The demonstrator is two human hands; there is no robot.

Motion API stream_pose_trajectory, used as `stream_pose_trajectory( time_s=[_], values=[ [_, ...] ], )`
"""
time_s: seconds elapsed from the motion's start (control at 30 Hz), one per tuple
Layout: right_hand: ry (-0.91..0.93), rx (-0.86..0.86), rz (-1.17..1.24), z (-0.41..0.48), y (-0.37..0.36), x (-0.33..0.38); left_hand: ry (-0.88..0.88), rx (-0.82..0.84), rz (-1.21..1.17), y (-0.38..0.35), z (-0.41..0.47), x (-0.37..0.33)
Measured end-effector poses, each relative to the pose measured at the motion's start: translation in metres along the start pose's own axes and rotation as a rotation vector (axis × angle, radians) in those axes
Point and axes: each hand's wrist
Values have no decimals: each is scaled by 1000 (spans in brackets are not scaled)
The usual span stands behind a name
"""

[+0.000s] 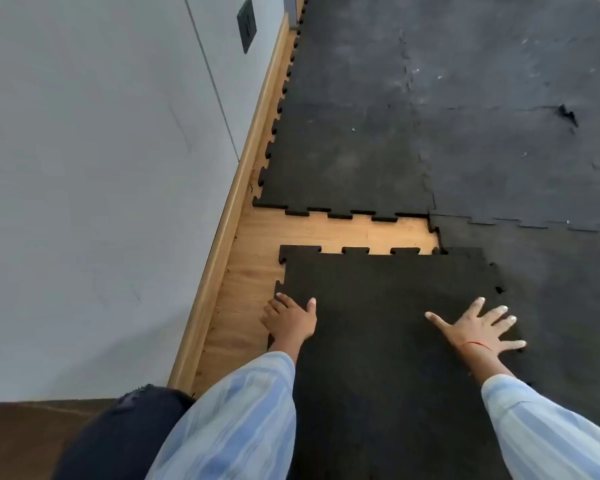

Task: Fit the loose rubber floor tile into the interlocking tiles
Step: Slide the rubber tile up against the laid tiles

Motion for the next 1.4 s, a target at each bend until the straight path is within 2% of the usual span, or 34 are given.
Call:
stream_pose_trajectory(
  time_s=[0.1, 0.2, 0.43, 0.57, 0.93, 1.13, 1.4],
  values=[
    [-100, 40, 34, 10, 0, 8, 177, 40, -51, -4, 13, -10],
    [-94, 54, 16, 15, 0, 10, 223, 33, -136, -6, 18, -25],
    [-60, 51, -37, 28, -4, -2, 305, -204, -157, -36, 25, -35],
    [-60, 57, 18, 33, -1, -6, 339, -266, -222, -40, 33, -37],
    [-15, -35, 106, 45, 10, -19, 461, -247, -359, -36, 51, -29],
    [-112, 8, 136, 46, 13, -19, 488, -239, -405, -34, 50, -27],
    [-145, -78, 311, 54, 20, -29, 430, -195, -479, -26, 52, -7]
  ],
)
Point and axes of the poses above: each hand's wrist, its own z-axis towards the middle knuckle, its own y-axis out of the back of the hand, x = y × z, and after that the axes turned 11 degrees about z, right-handed
